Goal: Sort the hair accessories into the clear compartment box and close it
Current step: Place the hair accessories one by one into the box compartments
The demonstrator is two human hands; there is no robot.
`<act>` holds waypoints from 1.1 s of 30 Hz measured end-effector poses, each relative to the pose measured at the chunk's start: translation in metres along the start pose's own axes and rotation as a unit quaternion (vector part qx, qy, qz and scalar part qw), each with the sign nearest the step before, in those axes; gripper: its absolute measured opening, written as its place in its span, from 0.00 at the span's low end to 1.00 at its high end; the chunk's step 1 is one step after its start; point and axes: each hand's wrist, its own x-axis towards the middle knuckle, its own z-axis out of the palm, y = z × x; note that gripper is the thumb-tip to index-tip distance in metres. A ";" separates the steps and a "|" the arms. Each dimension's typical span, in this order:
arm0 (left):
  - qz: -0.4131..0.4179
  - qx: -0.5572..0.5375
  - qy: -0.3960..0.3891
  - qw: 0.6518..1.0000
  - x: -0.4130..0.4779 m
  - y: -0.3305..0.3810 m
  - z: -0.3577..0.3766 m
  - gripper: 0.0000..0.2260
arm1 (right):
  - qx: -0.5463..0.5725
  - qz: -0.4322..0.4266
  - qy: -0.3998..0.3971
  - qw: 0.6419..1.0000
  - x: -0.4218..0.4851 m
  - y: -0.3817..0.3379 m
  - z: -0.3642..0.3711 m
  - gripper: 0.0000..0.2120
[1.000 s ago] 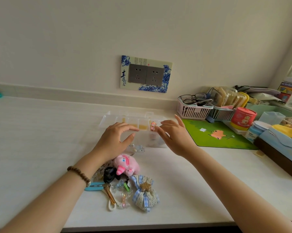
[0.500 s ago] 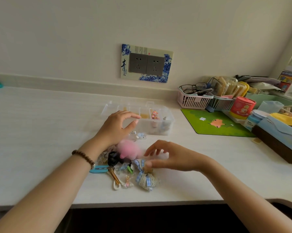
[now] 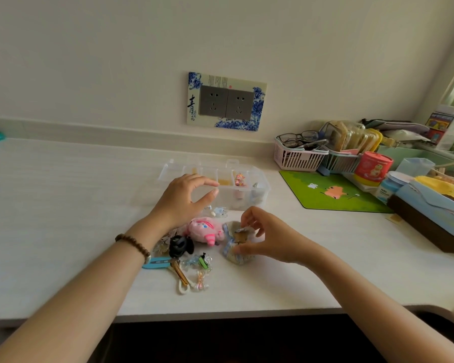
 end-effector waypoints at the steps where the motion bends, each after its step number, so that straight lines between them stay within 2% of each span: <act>1: 0.000 0.001 0.001 1.000 0.000 0.000 0.000 0.24 | 0.026 -0.003 0.021 0.999 0.002 0.003 -0.001 0.19; 4: 0.005 0.007 0.004 1.000 0.000 -0.001 0.002 0.24 | 0.142 -0.011 0.050 0.989 0.006 0.011 -0.004 0.18; 6: 0.012 0.014 0.010 1.000 0.001 -0.003 0.003 0.25 | 0.182 -0.020 0.075 0.980 0.011 0.013 -0.012 0.18; 10: 0.018 0.019 0.013 1.000 0.003 -0.005 0.006 0.25 | 0.220 -0.036 0.207 0.953 0.038 0.013 -0.050 0.16; 12: 0.017 0.015 0.014 1.000 0.003 -0.006 0.006 0.24 | 0.166 -0.025 0.243 0.955 0.055 0.014 -0.069 0.16; 15: 0.018 0.014 0.017 1.000 0.004 -0.008 0.007 0.23 | 0.082 0.000 0.251 0.964 0.080 0.023 -0.085 0.17; 20: 0.014 0.013 0.020 1.000 0.004 -0.009 0.007 0.22 | -0.056 0.010 0.176 0.983 0.104 0.033 -0.083 0.17; 23: 0.013 0.014 0.020 1.000 0.005 -0.008 0.007 0.22 | -0.149 -0.017 0.160 0.976 0.107 0.038 -0.075 0.14; 25: 0.012 0.012 0.021 1.000 0.004 -0.007 0.007 0.22 | -0.134 -0.005 0.168 0.977 0.104 0.040 -0.072 0.13; 27: 0.012 0.013 0.021 1.000 0.004 -0.007 0.007 0.21 | -0.106 -0.003 0.203 0.973 0.099 0.042 -0.072 0.18; 29: 0.012 0.016 0.020 1.000 0.005 -0.007 0.007 0.21 | -0.127 -0.037 0.234 0.963 0.092 0.044 -0.073 0.22; 31: 0.015 0.020 0.022 0.999 0.005 -0.008 0.007 0.21 | -0.192 -0.055 0.206 0.958 0.087 0.045 -0.072 0.25; 33: 0.020 0.019 0.029 0.999 0.006 -0.008 0.007 0.20 | -0.252 -0.045 0.138 0.957 0.085 0.045 -0.068 0.30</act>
